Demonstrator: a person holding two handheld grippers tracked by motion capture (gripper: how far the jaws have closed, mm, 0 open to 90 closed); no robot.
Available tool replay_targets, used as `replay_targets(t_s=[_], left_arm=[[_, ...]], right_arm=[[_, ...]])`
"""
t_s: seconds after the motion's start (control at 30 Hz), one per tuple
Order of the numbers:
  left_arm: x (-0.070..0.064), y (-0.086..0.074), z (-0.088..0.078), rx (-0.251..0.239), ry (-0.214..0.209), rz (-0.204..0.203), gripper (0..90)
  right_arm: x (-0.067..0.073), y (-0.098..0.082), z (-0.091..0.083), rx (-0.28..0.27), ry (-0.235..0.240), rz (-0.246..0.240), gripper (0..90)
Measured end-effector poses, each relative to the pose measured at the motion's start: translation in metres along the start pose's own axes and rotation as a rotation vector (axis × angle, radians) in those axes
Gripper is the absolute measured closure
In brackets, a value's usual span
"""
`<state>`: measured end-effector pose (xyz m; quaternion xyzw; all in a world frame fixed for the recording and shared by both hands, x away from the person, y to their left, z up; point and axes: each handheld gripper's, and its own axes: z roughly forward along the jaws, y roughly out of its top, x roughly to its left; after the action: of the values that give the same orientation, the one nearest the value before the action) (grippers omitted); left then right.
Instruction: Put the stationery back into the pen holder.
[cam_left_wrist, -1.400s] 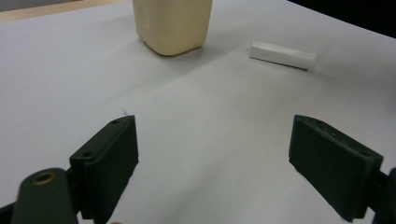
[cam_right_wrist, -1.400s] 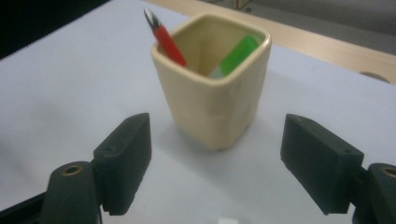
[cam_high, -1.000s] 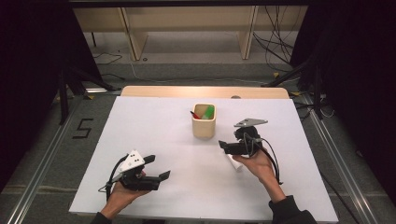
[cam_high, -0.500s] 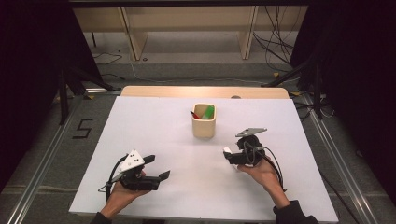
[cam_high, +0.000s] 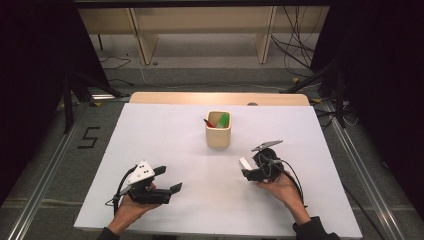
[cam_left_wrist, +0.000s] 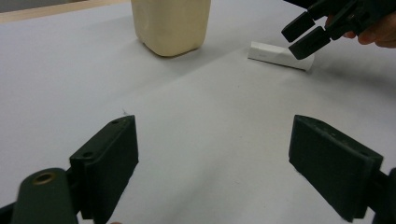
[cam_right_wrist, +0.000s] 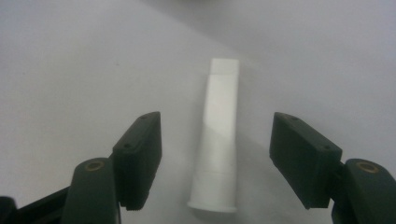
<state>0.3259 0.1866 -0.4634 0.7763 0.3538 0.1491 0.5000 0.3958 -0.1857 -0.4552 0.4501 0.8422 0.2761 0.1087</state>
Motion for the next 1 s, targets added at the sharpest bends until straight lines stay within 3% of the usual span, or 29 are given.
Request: replay_targets(t_s=[0.23,1.0], left_arm=[[-0.001,0.000,0.000,0.001,-0.002,0.005,15.4],[0.000,-0.001,0.001,0.002,0.001,0.003,15.4]], right_arm=[[0.000,-0.003,0.002,0.041,-0.002,0.006,39.1],[0.001,-0.007,0.014,0.066,-0.048,-0.006,59.5]])
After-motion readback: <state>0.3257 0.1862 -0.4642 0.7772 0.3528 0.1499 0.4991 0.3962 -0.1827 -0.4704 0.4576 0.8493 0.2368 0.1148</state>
